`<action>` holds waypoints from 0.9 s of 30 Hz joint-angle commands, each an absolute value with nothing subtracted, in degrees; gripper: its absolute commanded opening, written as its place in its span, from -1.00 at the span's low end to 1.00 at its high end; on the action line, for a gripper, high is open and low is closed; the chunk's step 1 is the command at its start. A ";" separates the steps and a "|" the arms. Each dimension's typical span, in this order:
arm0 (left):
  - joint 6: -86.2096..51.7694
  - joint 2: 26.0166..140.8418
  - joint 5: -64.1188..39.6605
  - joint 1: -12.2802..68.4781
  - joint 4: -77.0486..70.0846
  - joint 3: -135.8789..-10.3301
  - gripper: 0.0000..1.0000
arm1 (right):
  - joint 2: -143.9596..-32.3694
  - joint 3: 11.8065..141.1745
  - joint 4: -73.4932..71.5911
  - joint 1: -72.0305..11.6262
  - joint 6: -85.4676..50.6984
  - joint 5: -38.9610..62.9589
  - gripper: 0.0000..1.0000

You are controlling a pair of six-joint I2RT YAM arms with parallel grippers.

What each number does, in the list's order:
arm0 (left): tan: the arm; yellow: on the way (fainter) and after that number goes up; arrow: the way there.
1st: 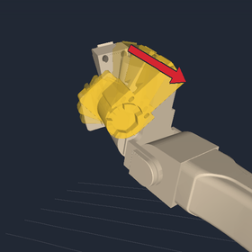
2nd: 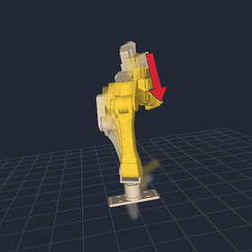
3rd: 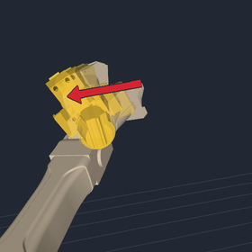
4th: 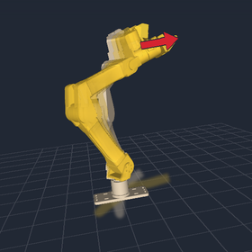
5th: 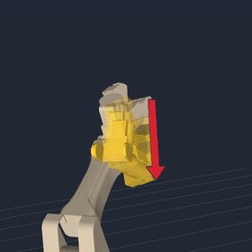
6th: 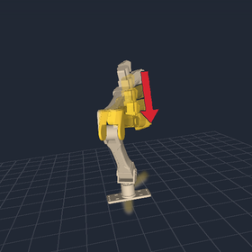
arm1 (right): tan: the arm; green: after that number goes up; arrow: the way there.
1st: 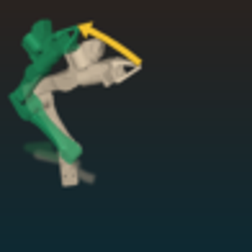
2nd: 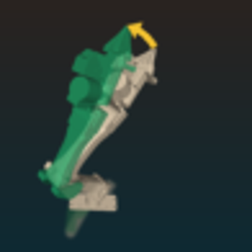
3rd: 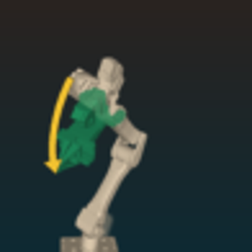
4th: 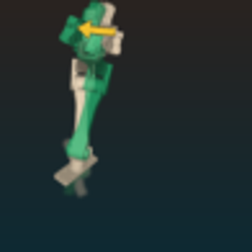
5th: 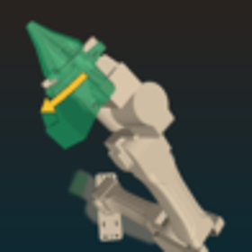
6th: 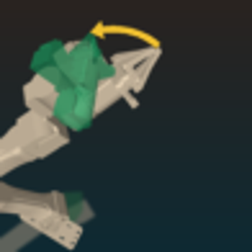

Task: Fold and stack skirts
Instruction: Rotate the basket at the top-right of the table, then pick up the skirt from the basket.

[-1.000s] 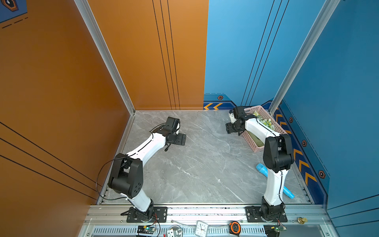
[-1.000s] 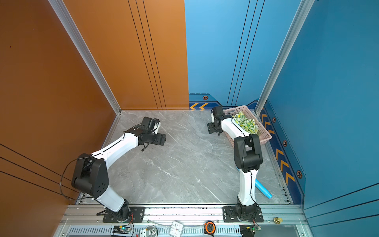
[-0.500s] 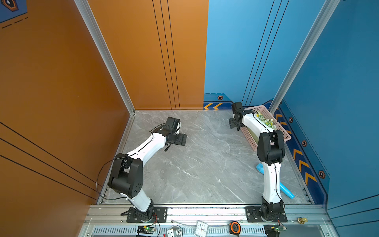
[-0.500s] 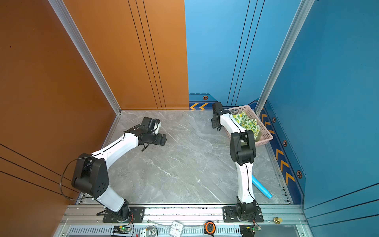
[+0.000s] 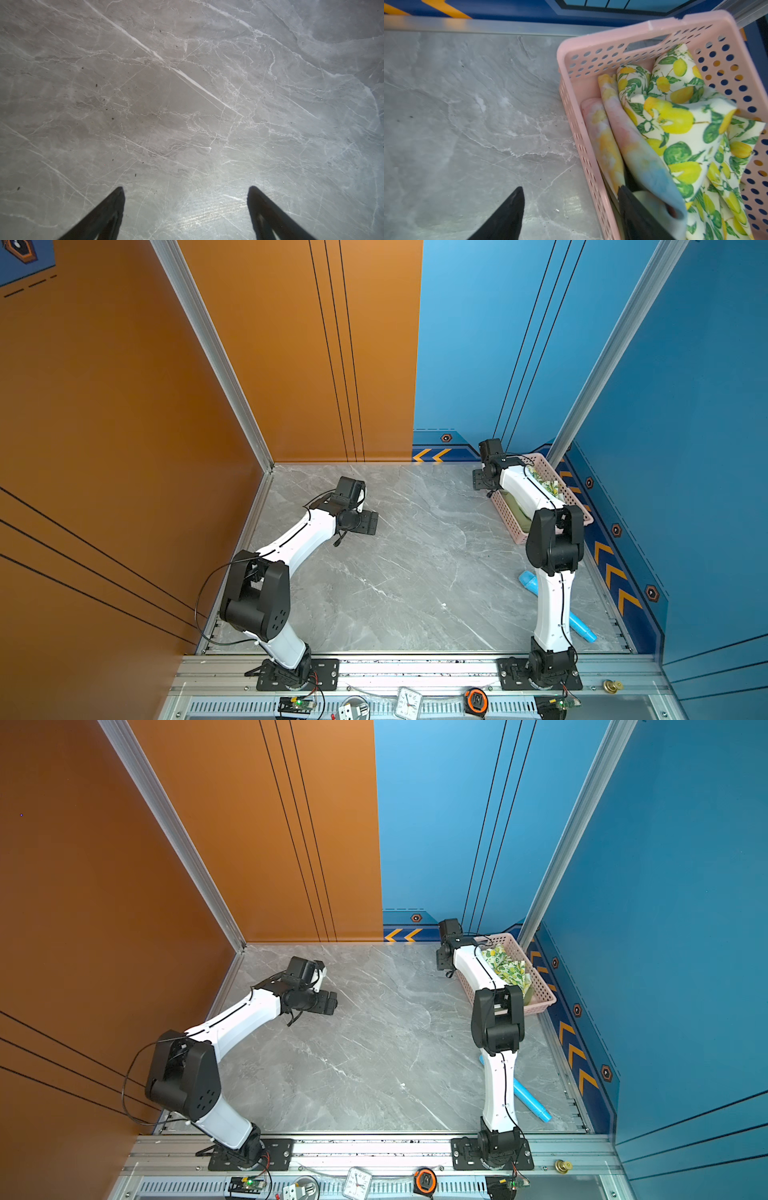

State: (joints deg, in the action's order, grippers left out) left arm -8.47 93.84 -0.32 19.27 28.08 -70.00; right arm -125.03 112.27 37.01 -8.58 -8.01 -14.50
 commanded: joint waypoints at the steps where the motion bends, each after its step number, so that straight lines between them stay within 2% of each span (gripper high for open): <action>1: -7.94 92.49 -0.89 20.68 27.86 -71.20 0.85 | -119.21 112.93 34.72 -5.92 -14.53 -13.35 0.43; 4: -7.08 91.47 -0.01 22.14 27.08 -70.74 0.85 | -119.54 112.64 34.78 -2.28 -18.98 -14.09 0.42; 11: -6.15 90.20 0.53 26.08 26.22 -70.01 0.85 | -126.23 115.15 34.68 5.07 -24.69 -6.00 0.42; 18: -6.24 90.65 -0.53 27.87 26.19 -70.18 0.85 | -134.83 122.03 35.36 6.64 -24.94 -0.39 0.42; 20: -6.24 90.73 -0.53 28.01 26.19 -70.18 0.85 | -137.17 124.49 35.49 6.98 -25.37 1.18 0.17; 21: -6.16 90.73 -0.46 28.04 26.19 -70.14 0.85 | -137.52 125.28 35.48 7.05 -25.40 1.86 -0.08; 22: -6.15 90.67 -0.51 28.03 26.19 -70.15 0.85 | -137.83 126.72 35.55 7.18 -25.40 2.24 -0.48; 23: -6.15 90.48 -0.46 28.01 26.10 -70.04 0.85 | -137.39 127.47 35.48 7.21 -25.65 2.02 -0.80; 24: -6.15 90.29 -0.36 28.04 25.87 -69.82 0.85 | -136.47 127.76 35.48 7.28 -25.81 1.42 -0.99; 27: -6.07 89.94 -0.34 27.94 25.73 -69.85 0.85 | -131.76 127.88 35.29 7.29 -25.55 -1.66 -1.00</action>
